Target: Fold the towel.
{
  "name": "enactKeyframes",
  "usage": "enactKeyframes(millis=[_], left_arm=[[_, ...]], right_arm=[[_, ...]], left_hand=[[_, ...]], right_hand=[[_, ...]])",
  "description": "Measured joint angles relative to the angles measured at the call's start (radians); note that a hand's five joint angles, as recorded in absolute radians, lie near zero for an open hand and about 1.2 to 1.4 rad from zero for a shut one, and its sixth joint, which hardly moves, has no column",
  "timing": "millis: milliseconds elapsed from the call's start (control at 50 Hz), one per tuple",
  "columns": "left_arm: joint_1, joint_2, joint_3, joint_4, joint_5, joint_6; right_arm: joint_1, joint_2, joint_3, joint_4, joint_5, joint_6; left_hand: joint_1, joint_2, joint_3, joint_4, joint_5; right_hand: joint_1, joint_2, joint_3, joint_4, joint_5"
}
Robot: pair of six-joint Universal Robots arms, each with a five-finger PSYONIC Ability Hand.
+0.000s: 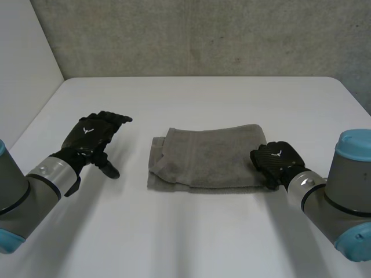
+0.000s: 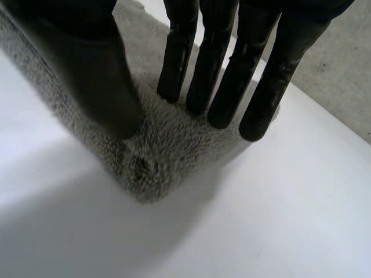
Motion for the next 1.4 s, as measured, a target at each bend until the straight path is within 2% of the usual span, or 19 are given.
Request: enactKeyframes(millis=[20,60,240,320,440,500,580,700,720,740,780,800,820,860,1000,1140,1280,1400], left_arm=[[-0.001,0.000,-0.001,0.000,0.000,0.000],[-0.001,0.000,-0.003,-0.001,-0.001,0.000],[0.008,0.011,0.000,-0.002,-0.002,-0.001],[0.009,0.032,0.012,-0.003,-0.005,-0.004],[0.001,0.078,0.040,-0.003,-0.009,-0.015],[-0.006,0.115,0.066,-0.001,-0.025,-0.058],[-0.013,0.145,0.093,0.001,-0.059,-0.123],[-0.019,0.162,0.117,0.002,-0.107,-0.199],[-0.019,0.161,0.118,0.002,-0.109,-0.202],[-0.019,0.160,0.118,0.002,-0.112,-0.205],[-0.020,0.156,0.119,0.002,-0.115,-0.208],[-0.020,0.154,0.120,0.002,-0.115,-0.208],[-0.021,0.151,0.122,0.003,-0.115,-0.208],[-0.026,0.141,0.129,0.003,-0.115,-0.207],[-0.067,0.085,0.174,-0.002,-0.118,-0.210],[-0.174,-0.026,0.239,-0.011,-0.136,-0.215],[-0.302,-0.191,0.323,-0.060,-0.206,-0.210],[-0.357,-0.330,0.385,-0.137,-0.277,-0.196]], right_arm=[[-0.001,0.012,-0.003,-0.008,0.001,0.000],[-0.002,0.026,-0.009,-0.015,0.004,0.000],[0.005,0.028,-0.061,-0.013,0.026,-0.026],[0.043,0.002,-0.121,-0.009,0.037,-0.084],[0.207,0.006,-0.270,-0.009,0.037,-0.218],[0.334,0.065,-0.382,-0.010,0.034,-0.300],[0.442,0.160,-0.468,-0.002,0.022,-0.347],[0.547,0.320,-0.543,0.021,0.012,-0.376],[0.550,0.328,-0.545,0.023,0.013,-0.376],[0.554,0.340,-0.549,0.025,0.017,-0.374],[0.553,0.346,-0.550,0.028,0.029,-0.360],[0.552,0.343,-0.549,0.028,0.033,-0.354],[0.548,0.332,-0.545,0.029,0.042,-0.338],[0.538,0.296,-0.531,0.029,0.059,-0.292],[0.459,0.124,-0.450,0.029,0.098,-0.067],[0.333,0.028,-0.380,0.046,0.103,0.166],[0.247,0.085,-0.382,0.109,0.094,0.273],[0.229,0.189,-0.418,0.141,0.081,0.318]], left_hand=[[0.000,0.000,0.000,0.000,0.000],[0.000,0.000,0.000,0.000,0.000],[0.000,0.000,0.000,0.000,0.000],[0.000,0.000,0.000,0.000,0.000],[0.000,0.000,0.000,0.000,0.000],[0.000,0.000,0.000,0.000,0.000],[0.000,0.000,0.000,0.000,0.000],[0.000,0.000,0.000,0.000,0.000],[0.000,0.000,0.000,0.000,0.000],[0.000,0.000,0.000,0.000,0.000],[0.000,0.000,0.000,0.000,0.000],[0.000,0.000,0.000,0.000,0.000],[0.000,0.000,0.000,0.000,0.000],[0.000,0.000,0.000,0.000,0.000],[0.000,0.000,0.001,0.000,0.002],[0.000,0.000,0.002,0.001,0.004],[0.002,0.005,0.014,0.002,0.022],[0.002,0.005,0.014,0.002,0.022]], right_hand=[[0.143,0.157,0.153,0.156,0.157],[0.273,0.284,0.292,0.294,0.297],[0.295,0.293,0.325,0.335,0.326],[0.298,0.293,0.325,0.335,0.326],[0.299,0.293,0.326,0.335,0.326],[0.299,0.293,0.326,0.335,0.326],[0.299,0.293,0.326,0.335,0.326],[0.298,0.293,0.324,0.332,0.323],[0.258,0.254,0.285,0.290,0.280],[0.100,0.095,0.127,0.127,0.114],[-0.277,-0.286,-0.245,-0.246,-0.267],[-0.376,-0.386,-0.343,-0.325,-0.350],[-0.586,-0.597,-0.550,-0.555,-0.574],[-0.731,-0.736,-0.710,-0.716,-0.751],[-0.790,-0.768,-0.758,-0.752,-0.773],[-0.794,-0.768,-0.758,-0.752,-0.773],[-0.794,-0.768,-0.758,-0.752,-0.773],[-0.794,-0.768,-0.758,-0.752,-0.773]])
